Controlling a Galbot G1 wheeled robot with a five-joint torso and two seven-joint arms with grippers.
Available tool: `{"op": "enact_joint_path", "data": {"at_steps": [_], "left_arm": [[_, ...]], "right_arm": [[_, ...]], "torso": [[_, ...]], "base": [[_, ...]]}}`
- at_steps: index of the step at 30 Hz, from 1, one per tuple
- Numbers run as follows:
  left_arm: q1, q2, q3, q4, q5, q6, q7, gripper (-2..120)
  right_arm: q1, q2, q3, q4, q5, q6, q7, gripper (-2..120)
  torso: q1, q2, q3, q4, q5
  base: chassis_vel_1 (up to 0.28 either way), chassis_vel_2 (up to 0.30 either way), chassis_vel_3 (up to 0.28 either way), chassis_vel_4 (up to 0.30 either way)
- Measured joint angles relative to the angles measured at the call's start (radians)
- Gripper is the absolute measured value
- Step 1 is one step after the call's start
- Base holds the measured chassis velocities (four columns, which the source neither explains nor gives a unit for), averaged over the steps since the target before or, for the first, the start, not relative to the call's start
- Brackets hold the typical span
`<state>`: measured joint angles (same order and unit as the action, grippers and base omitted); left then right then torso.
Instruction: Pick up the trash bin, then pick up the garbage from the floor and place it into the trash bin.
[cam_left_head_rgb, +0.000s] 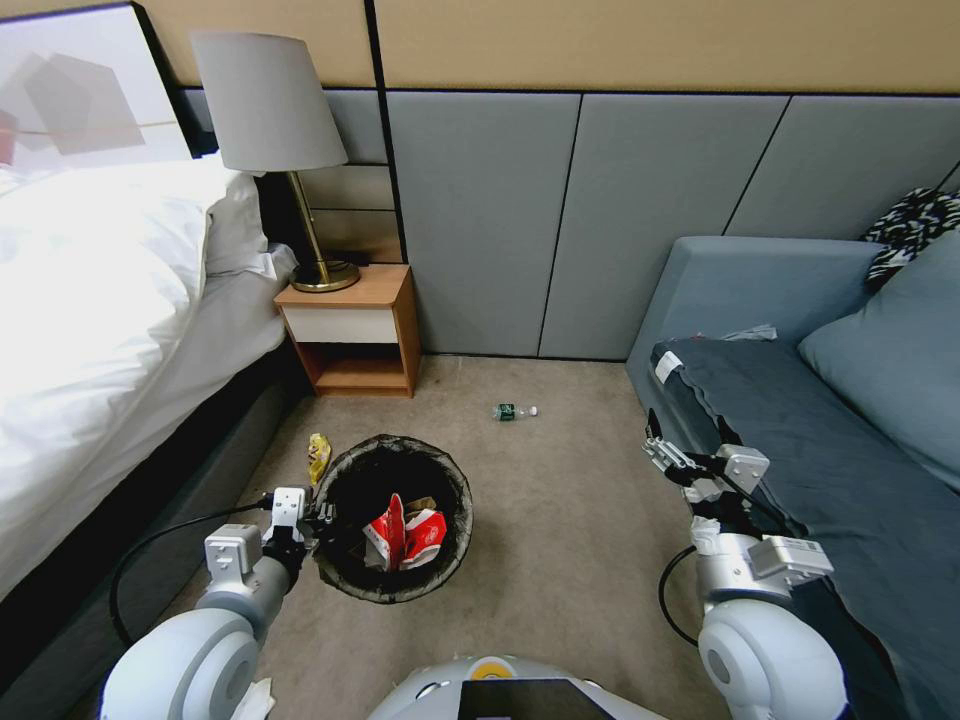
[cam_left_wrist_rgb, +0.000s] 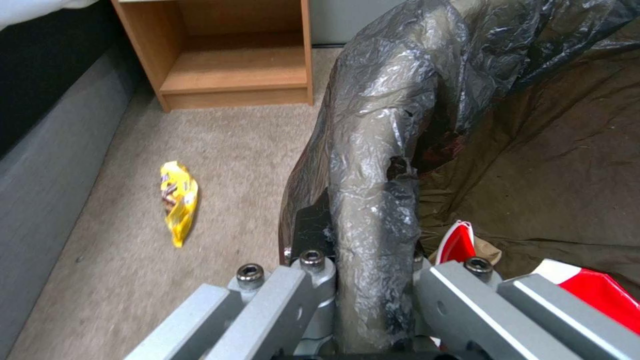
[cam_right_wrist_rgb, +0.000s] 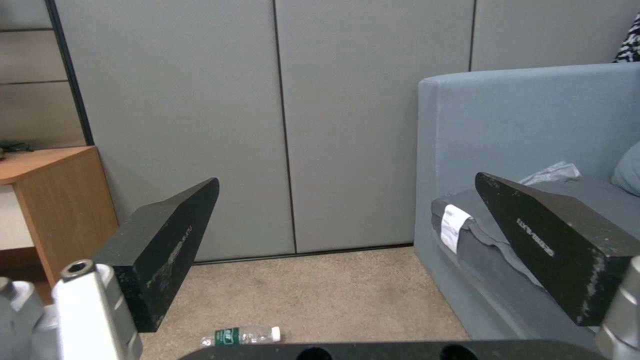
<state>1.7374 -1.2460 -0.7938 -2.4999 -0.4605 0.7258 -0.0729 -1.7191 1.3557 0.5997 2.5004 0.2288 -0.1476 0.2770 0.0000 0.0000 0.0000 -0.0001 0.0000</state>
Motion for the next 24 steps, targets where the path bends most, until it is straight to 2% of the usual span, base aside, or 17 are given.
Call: {"op": "enact_joint_path", "data": {"at_steps": [24], "left_arm": [[-0.01, 0.005, -0.004, 0.0, -0.014, 0.001, -0.002, 2]], "right_arm": [[-0.001, 0.008, -0.043, 0.0, -0.04, 0.006, -0.001, 100]], "torso": [[0.0, 0.0, 0.0, 0.0, 0.0001]], "base": [[-0.094, 0.098, 0.094, -0.099]]}}
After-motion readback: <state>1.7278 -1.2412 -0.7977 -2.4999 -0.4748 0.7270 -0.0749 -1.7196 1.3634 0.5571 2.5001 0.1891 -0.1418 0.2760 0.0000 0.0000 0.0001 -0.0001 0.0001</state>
